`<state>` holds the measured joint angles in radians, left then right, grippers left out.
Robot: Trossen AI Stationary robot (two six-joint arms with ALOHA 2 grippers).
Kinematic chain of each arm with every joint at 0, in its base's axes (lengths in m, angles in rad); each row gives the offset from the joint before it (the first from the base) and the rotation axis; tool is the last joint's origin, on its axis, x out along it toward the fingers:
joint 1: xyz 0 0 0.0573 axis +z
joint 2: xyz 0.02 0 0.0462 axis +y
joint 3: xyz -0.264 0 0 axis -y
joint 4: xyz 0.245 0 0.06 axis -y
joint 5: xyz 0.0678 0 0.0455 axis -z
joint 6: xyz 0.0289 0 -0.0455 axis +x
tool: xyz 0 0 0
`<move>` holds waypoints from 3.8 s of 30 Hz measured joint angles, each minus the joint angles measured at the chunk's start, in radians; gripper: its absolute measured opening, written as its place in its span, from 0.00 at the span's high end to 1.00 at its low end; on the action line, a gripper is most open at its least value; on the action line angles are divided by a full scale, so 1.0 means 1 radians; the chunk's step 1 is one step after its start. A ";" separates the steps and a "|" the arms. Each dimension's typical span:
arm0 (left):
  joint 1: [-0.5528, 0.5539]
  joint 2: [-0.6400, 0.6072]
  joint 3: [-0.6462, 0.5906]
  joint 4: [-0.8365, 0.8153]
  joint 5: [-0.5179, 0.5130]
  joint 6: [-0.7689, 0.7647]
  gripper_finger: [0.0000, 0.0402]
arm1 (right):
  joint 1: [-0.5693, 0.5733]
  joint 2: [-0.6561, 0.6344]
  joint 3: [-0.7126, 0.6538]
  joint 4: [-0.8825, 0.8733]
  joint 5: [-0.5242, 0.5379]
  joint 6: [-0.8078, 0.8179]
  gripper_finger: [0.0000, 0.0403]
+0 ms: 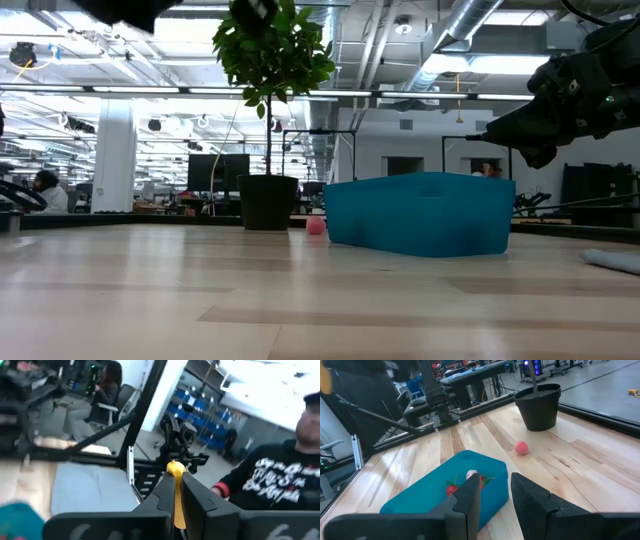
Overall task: Pick and placing Produce into tupperware
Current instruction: Put the corn into the blue bin, then put the apricot into the blue bin
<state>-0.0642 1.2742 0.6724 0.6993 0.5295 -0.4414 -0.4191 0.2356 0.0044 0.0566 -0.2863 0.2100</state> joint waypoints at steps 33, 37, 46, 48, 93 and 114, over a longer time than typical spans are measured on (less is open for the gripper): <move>0.062 -0.027 -0.391 0.750 -0.140 -0.015 0.99 | 0.000 0.000 0.000 0.000 0.000 0.000 0.67; 0.058 -0.027 -0.391 0.720 -0.370 0.159 0.99 | 0.000 0.000 0.000 0.000 0.000 0.000 0.67; 0.042 -0.027 -0.303 0.396 -0.631 0.538 0.99 | 0.000 0.000 0.000 0.000 0.000 0.000 0.67; 0.024 -0.027 -0.257 0.284 -0.661 0.619 0.99 | 0.000 0.000 0.000 0.000 0.000 0.000 0.67; 0.153 0.652 0.855 -1.143 -0.351 0.301 0.99 | 0.000 0.000 0.000 0.000 0.000 0.000 0.67; 0.181 0.696 0.854 -1.081 -0.215 0.333 0.50 | 0.000 0.001 0.000 0.000 0.000 -0.004 0.67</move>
<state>0.1169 1.9706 1.5269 -0.3812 0.3149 -0.1085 -0.4191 0.2363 0.0044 0.0571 -0.2862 0.2057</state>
